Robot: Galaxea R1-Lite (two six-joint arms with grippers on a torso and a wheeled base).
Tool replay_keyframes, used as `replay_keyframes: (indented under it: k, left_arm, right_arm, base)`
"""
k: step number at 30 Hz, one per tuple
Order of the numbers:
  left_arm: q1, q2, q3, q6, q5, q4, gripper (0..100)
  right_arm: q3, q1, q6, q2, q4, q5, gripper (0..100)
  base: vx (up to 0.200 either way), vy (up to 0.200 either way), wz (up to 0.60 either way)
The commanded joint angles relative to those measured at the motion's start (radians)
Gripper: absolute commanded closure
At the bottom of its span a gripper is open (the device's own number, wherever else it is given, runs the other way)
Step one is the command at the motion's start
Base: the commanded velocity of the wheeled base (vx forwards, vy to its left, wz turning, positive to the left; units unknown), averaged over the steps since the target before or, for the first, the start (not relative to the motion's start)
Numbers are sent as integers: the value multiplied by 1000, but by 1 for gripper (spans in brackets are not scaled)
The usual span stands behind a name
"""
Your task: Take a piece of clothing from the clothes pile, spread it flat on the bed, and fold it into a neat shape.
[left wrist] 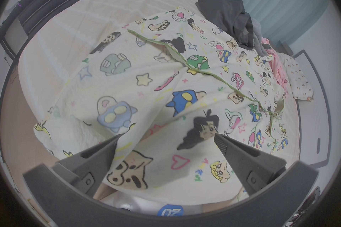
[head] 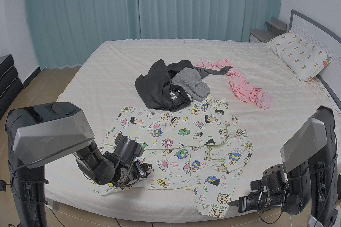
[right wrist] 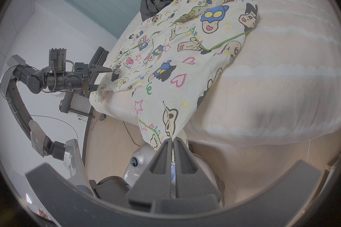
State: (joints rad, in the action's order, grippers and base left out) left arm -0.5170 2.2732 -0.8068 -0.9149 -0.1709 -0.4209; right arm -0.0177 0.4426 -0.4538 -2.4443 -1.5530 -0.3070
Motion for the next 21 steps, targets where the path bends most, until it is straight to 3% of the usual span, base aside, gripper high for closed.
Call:
replay_keyframes:
  k: [1,9,12,15,21]
  left_arm:
    - [-58,-11,24,-15,4,-4,0]
    - [-109,6,77,-18,-13,-79,0]
    - [-117,20,78,-18,-50,-111,0]
    - [-115,39,86,-16,-137,-115,0]
    - [-120,5,187,-16,-154,-122,0]
  right_arm:
    - [15,1,0,-2,-12,0,100]
    - [16,1,0,-6,-12,0,100]
    - [16,1,0,-7,-12,0,100]
    - [15,1,0,-9,-12,2,100]
    - [15,2,0,-10,-12,2,100]
  base:
    - [0,0,0]
    - [0,0,0]
    - [0,0,0]
    - [0,0,0]
    - [0,0,0]
